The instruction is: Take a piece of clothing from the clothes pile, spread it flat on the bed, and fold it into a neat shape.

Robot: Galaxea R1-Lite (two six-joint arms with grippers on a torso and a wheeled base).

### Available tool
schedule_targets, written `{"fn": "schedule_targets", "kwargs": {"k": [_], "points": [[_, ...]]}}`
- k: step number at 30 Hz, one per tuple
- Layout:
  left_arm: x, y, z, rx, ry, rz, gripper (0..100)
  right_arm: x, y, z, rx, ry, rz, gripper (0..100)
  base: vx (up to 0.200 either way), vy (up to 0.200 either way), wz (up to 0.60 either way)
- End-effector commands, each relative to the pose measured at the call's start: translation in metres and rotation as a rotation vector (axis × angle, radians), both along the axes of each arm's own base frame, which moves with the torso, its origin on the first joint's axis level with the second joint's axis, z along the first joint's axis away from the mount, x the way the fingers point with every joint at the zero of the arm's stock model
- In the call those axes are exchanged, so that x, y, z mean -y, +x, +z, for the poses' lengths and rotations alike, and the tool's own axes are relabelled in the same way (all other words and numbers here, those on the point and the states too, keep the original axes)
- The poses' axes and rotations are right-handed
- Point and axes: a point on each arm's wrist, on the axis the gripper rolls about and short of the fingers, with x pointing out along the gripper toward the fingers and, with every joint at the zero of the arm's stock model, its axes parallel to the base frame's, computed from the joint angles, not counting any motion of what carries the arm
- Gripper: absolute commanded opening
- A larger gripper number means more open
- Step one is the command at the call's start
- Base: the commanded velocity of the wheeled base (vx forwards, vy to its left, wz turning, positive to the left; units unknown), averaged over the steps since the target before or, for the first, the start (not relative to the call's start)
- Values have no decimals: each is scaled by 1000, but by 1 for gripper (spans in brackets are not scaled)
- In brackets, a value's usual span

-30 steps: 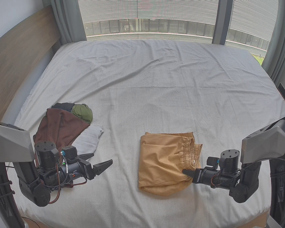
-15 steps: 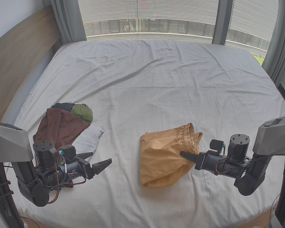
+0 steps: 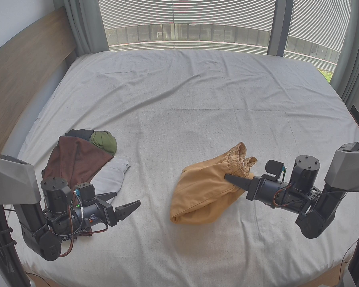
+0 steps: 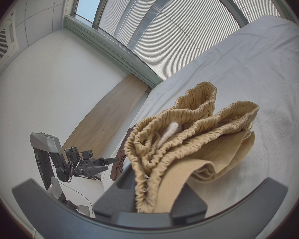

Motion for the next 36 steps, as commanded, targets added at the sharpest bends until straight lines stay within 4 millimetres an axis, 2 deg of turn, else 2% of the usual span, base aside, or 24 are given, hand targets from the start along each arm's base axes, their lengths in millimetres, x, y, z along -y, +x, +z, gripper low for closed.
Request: {"fn": "schedule_targets", "kwargs": {"k": [1,6,27,36], "points": [[0,0,0,0,0,1,100,-3,11,13,57,25,-3,0,0,0,0],[0,-1,-1,-6,-1,0,100,-5,19,18,58,25,-6,0,0,0,0],[0,-3,-3,-21,3,-2,100,-18,69,69,130,124,-22,0,0,0,0],[0,-3,-3,-21,3,-2,100,-20,102,62,139,127,-46,0,0,0,0]]}}
